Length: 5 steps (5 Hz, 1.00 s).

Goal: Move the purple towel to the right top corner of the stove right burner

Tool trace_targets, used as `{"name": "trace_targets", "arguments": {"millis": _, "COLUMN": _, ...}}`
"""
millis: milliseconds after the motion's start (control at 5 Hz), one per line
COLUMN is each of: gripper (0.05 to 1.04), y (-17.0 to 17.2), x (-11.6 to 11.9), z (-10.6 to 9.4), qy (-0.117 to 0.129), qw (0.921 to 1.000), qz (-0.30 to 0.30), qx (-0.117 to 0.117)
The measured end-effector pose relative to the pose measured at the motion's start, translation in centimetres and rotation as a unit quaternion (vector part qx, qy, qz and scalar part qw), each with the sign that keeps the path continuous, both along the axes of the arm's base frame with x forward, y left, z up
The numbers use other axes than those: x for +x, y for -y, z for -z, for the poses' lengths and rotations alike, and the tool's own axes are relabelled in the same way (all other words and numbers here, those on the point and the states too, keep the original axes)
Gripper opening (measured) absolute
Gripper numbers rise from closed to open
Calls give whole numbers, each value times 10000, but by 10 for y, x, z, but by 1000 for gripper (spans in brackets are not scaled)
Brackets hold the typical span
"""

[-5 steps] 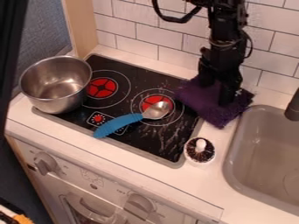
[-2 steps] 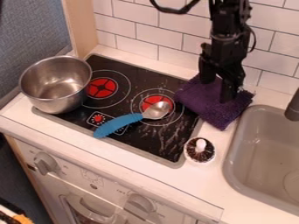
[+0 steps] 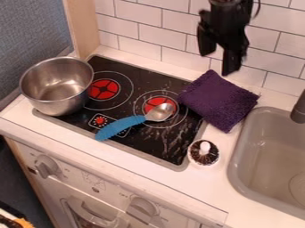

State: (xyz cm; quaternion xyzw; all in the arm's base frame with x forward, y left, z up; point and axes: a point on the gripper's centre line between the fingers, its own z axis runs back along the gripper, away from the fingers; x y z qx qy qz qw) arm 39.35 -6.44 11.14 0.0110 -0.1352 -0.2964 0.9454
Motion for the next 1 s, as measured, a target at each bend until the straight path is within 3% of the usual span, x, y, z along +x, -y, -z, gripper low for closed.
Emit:
{"name": "trace_targets", "arguments": {"millis": 200, "gripper": 999, "y": -7, "x": -12, "z": -26, "qy": 164, "qw": 9997, "qz": -145, "qx": 64}}
{"name": "trace_targets", "arguments": {"millis": 1000, "gripper": 999, "y": -6, "x": -13, "z": -29, "qy": 185, "qw": 9997, "qz": -162, "qx": 48}}
